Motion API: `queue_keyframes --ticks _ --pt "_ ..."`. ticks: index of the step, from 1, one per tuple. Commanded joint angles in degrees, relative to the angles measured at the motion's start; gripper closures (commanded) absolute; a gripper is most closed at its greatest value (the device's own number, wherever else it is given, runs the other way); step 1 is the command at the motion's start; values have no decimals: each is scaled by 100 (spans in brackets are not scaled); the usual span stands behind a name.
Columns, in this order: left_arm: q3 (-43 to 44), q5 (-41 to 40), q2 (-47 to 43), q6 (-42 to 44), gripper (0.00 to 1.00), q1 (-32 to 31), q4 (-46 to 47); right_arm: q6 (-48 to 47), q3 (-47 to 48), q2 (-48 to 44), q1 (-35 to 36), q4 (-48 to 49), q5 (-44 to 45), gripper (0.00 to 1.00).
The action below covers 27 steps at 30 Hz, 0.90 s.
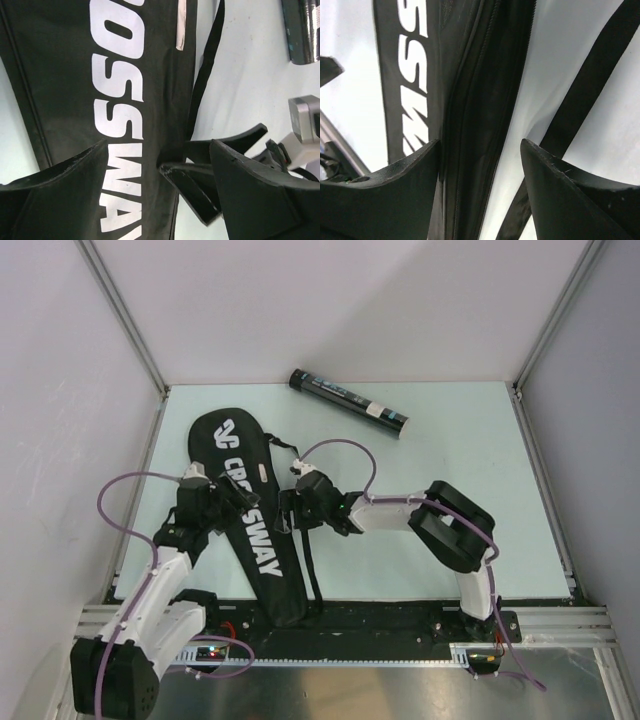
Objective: Pack up the badminton gear
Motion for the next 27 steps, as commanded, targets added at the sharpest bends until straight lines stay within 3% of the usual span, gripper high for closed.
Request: queue_keyframes --ticks 1,7,11,15,17,27 --pt "212 127 -138 334 14 149 -180 -301 573 477 -46 -292 6 31" --pt "207 223 -156 328 15 311 -243 -339 854 897 38 -514 5 35" --pt "194 163 -221 228 15 397 -246 -357 856 925 37 -569 -21 48" --pt "289 122 -172 291 16 442 -244 -463 837 767 -41 -660 107 87" --pt "422 142 -36 393 16 457 -262 -636 806 613 -62 -667 167 97" --pt "1466 420 841 270 16 561 -353 -2633 776 -644 -128 -1750 1323 100"
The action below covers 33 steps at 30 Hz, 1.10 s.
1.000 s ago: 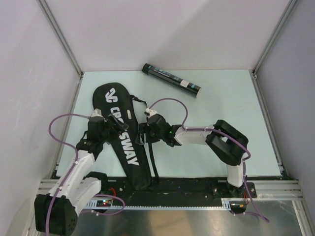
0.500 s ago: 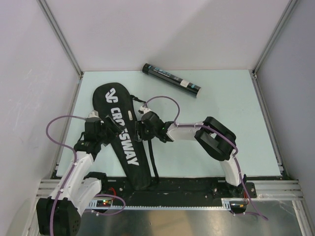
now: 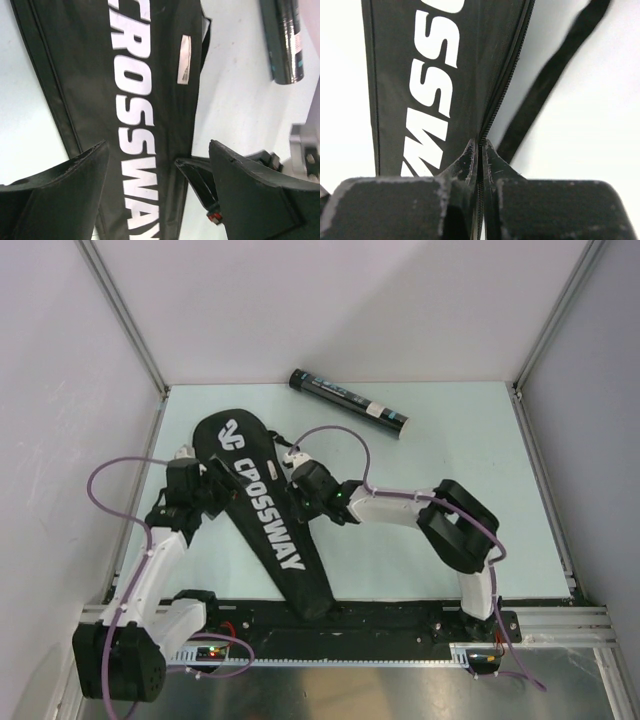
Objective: Pack up the badminton gear
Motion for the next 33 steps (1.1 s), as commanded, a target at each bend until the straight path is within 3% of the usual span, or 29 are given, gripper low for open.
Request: queue_keyframes --ticks 1,12,19,22,28,33 --pt "802 53 477 198 17 68 7 -1429 -37 -894 -35 -754 961 100" --pt "2358 -1303 1502 129 18 113 -255 -3880 -335 -1650 159 -650 3498 100" --pt "3060 -1421 2001 54 18 405 -483 -4990 -1084 -1989 812 368 4758 100" --pt "3227 -1483 2097 39 17 509 -618 -4756 -1500 -1908 1318 619 5155 100" --pt "3369 -1602 2220 -143 18 656 -1080 -3346 -1749 -1347 2323 -124 5592 100" --pt "3287 -1408 2167 -260 17 709 -1199 -2868 -1756 -905 2962 -293 5875 100"
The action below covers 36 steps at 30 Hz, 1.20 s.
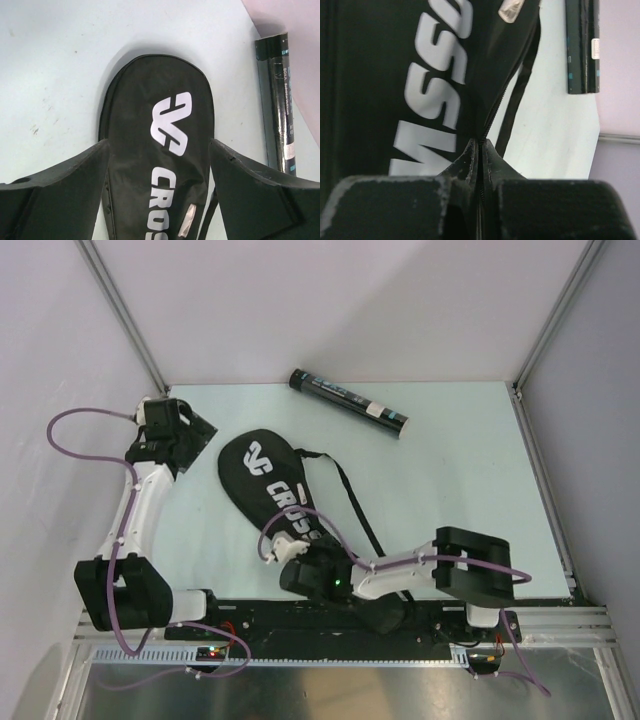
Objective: Pack up the badminton gear
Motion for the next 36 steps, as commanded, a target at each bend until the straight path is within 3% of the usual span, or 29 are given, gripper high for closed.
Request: queue_keyframes --ticks 1,4,7,9,11,12,16,29,36 --pt "109 -10 -83 -210 17 69 -182 752 -32 309 469 -118 411 100" --pt "-30 46 -107 -247 17 67 -194 1095 -33 210 364 -303 162 100" --pt "-419 270 -126 -360 17 70 -183 1531 -34 -154 48 -527 -855 99" --pt "-678 633 -30 -297 19 71 -133 1926 -79 -423 -203 -563 -1580 85" --pt "-833 1200 205 -33 20 65 -76 2238 -165 -708 -488 -561 -2331 58" --pt "-879 1500 348 189 20 42 -42 2355 -208 -881 -670 -516 -2854 48" --pt "-1125 1941 477 593 20 -142 148 2698 -442 -1329 -1368 -160 -4420 31" --pt "-2048 2181 613 464 27 -339 941 3004 -397 -770 -3543 783 -7147 23" --pt "-2076 2020 789 372 28 -339 949 2954 -55 63 -4021 927 -8300 23"
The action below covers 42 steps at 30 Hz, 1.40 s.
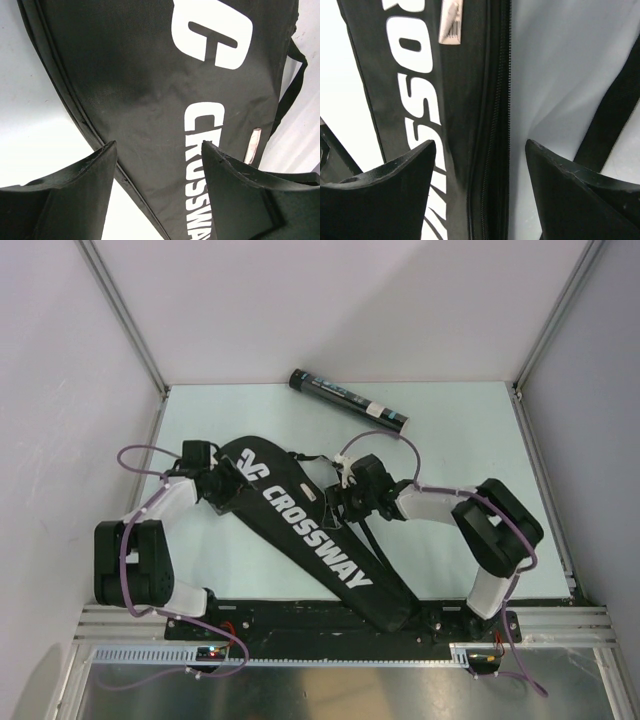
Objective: Pack up the badminton gear
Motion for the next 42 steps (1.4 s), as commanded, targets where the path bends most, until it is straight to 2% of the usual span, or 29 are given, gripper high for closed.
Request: queue_keyframes --ticks 1,8,12,14,19,21,26,32,37,42 --pt "-40 -39 117 -16 28 -17 172 4 367 426 -96 328 -996 23" --pt "-76 -257 286 -82 27 -175 233 286 615 1205 -129 688 -1744 24" --pt "-102 -336 340 -139 27 -221 249 454 620 1415 -141 929 -2030 32" --pt "-111 -363 343 -165 27 -227 255 515 618 1445 -181 1022 -2112 44" --pt "-131 -455 156 -250 26 -245 261 639 621 1334 -405 1276 -2245 90" --pt "-55 -391 -15 -250 25 -246 256 557 625 1146 -476 1234 -2201 97" --pt "513 -380 -436 -162 22 -247 40 -12 662 426 -535 661 -1500 100" --pt "1096 -895 -900 209 20 -20 -263 -840 923 -363 -535 -145 -398 100" --pt "1545 -1011 -1285 411 19 238 -361 -1939 1151 -995 -259 -703 1133 100" --pt "1882 -1346 -1668 480 17 404 -466 -3054 1394 -1088 376 -902 2893 100"
